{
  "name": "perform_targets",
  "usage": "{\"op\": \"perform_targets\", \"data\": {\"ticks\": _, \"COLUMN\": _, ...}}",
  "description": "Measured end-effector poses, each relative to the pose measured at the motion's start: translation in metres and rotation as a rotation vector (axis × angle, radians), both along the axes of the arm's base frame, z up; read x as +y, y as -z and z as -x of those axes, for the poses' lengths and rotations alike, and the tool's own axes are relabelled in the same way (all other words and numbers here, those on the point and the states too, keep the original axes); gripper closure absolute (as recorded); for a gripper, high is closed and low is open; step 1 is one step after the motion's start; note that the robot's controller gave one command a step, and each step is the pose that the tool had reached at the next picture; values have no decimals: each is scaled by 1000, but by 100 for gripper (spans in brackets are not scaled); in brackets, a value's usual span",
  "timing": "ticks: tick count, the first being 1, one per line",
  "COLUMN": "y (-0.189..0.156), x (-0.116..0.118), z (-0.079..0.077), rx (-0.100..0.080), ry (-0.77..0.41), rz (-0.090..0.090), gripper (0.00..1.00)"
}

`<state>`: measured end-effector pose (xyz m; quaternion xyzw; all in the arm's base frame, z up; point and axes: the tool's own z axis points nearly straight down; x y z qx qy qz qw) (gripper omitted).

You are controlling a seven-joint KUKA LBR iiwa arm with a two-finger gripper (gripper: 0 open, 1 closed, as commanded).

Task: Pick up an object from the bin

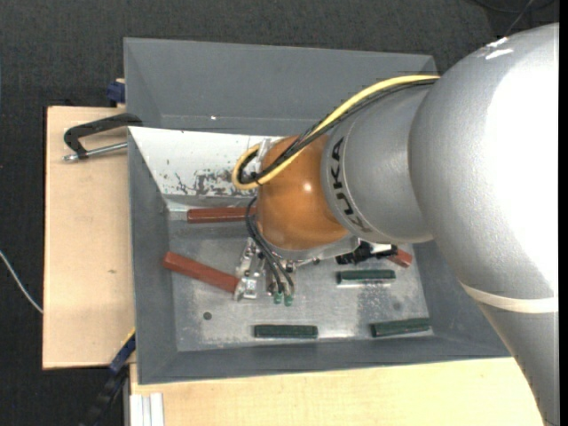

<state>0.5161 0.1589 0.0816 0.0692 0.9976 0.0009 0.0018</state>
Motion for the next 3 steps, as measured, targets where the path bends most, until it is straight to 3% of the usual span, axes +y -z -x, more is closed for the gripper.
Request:
{"op": "perform_targets", "data": {"ticks": 1, "y": -6, "x": 1, "z": 5, "rx": 3, "ry": -68, "rz": 1, "gripper": 100}}
{"op": "perform_targets", "data": {"ticks": 2, "y": -41, "x": 4, "z": 10, "rx": 5, "ry": -57, "rz": 1, "gripper": 100}}
{"op": "perform_targets", "data": {"ticks": 3, "y": -68, "x": -4, "z": -9, "rx": -5, "ry": -68, "rz": -1, "gripper": 100}}
